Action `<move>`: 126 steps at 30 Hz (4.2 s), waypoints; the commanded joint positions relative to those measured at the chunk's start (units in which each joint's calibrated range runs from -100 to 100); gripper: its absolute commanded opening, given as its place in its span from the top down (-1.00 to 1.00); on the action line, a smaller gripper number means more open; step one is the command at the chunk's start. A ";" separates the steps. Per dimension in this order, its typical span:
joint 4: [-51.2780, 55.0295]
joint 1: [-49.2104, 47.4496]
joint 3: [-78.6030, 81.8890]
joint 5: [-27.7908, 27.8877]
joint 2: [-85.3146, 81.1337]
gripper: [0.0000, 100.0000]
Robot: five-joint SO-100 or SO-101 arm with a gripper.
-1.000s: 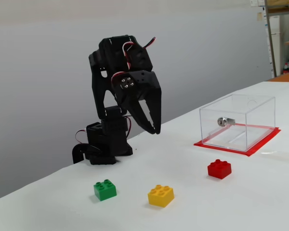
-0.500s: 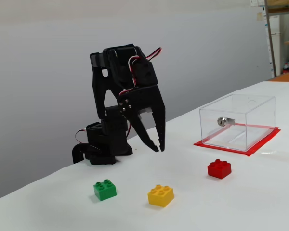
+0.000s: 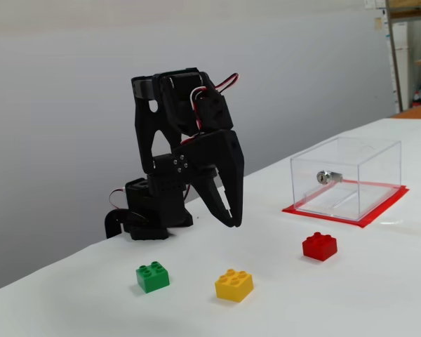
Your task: Pick the yellow lego brick and place it into the transparent box
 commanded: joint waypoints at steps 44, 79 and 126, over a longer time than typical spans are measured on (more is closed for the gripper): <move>-2.97 4.26 -2.35 -4.65 7.20 0.33; -9.06 -3.80 -2.35 -4.75 18.06 0.35; -8.36 -3.94 1.35 -4.59 18.82 0.83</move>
